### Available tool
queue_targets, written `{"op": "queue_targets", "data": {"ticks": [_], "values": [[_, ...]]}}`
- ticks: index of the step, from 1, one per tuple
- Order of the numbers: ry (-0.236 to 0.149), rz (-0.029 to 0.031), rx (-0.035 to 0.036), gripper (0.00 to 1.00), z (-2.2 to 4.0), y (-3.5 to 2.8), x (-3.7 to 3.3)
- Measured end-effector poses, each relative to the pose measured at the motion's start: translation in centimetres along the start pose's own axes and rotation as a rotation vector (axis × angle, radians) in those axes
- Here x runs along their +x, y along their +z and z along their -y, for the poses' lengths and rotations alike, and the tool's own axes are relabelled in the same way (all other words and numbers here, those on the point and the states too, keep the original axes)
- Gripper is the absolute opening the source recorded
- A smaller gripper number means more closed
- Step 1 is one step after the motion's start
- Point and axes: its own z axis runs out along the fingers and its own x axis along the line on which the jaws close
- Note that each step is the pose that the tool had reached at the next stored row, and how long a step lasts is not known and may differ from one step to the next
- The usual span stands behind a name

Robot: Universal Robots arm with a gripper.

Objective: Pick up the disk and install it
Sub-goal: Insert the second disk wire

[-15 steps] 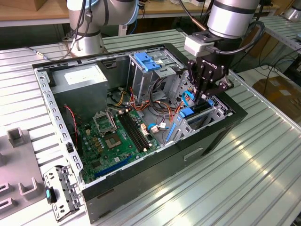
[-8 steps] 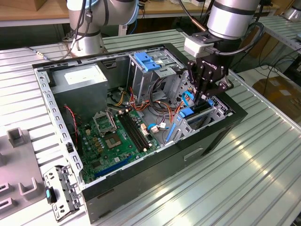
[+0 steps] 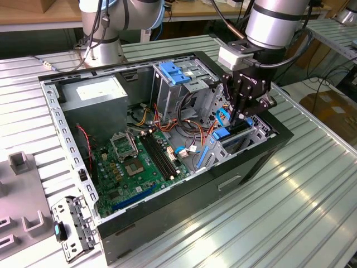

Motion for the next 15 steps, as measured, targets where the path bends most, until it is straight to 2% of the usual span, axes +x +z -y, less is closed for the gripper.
{"op": "queue_targets", "data": {"ticks": [2,3,8,9,11,12,15], "values": [[0.0,0.0082,0.0,0.16,0.0,0.13,0.02],[0.0,0.0097,0.0,0.16,0.0,0.16,0.02],[0.0,0.0106,0.0006,0.16,0.0,0.15,0.02],[0.0,0.0136,0.0014,0.16,0.0,-0.24,0.06],[0.0,0.0103,0.0013,0.16,-0.01,-1.18,0.19],[0.0,0.0107,0.0013,0.16,0.01,-1.55,0.24],[0.0,0.0109,0.0013,0.16,0.02,-1.73,0.26]]}}
